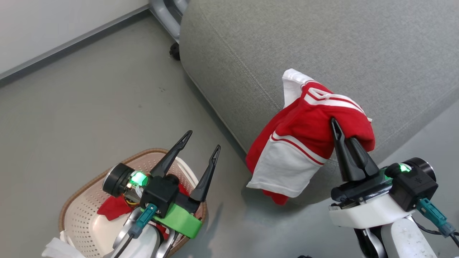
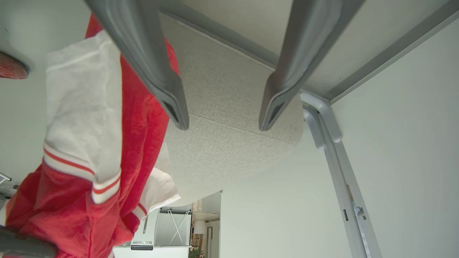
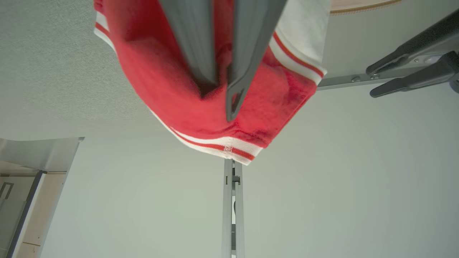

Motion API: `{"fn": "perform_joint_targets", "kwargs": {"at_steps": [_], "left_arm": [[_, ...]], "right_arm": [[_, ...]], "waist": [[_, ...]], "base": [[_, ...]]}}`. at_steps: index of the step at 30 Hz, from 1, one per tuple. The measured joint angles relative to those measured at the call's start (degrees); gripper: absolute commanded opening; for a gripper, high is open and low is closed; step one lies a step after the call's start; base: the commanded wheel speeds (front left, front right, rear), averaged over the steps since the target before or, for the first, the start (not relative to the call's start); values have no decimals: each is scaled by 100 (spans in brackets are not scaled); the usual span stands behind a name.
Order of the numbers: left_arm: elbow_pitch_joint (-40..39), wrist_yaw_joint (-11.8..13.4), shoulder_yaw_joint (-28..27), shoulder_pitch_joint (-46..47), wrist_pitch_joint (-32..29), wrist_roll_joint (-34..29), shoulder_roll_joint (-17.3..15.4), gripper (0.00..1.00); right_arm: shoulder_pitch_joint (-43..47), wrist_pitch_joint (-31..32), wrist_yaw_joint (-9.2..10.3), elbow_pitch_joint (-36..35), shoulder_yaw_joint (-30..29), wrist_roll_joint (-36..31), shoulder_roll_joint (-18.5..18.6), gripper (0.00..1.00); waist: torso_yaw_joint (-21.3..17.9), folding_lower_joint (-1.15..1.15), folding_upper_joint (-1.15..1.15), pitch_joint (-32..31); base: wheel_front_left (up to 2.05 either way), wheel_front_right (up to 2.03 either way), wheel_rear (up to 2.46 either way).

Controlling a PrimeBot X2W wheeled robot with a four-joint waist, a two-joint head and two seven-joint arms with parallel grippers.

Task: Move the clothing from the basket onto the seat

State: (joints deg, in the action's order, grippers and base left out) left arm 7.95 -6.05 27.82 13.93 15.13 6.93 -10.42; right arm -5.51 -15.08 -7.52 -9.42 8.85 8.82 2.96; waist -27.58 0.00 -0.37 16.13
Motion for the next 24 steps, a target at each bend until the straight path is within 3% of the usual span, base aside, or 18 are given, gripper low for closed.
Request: {"fn": "perform_joint_targets", "kwargs": {"at_steps": [6,13,18,24], "left_arm": [[-24,-48,169,197,-1,-75,-140,100],[-555,-96,336,716,-357,-268,-456,100],[-1023,-104,390,905,-701,-303,-770,100],[-1504,-105,367,1018,-957,-321,-1027,100]], "right_arm": [[-173,0,0,-166,-64,-59,0,0],[-1686,0,-1,-294,-766,-572,45,0],[-2973,0,-2,-112,-1573,-568,598,0],[-3979,-3,-1,702,-2282,-264,1109,0]], "waist": [[-301,0,0,393],[-404,0,0,1078],[-320,1,0,1677],[-103,1,0,2396]], "base": [[0,0,0],[0,0,0],[0,0,0],[0,0,0]]}}
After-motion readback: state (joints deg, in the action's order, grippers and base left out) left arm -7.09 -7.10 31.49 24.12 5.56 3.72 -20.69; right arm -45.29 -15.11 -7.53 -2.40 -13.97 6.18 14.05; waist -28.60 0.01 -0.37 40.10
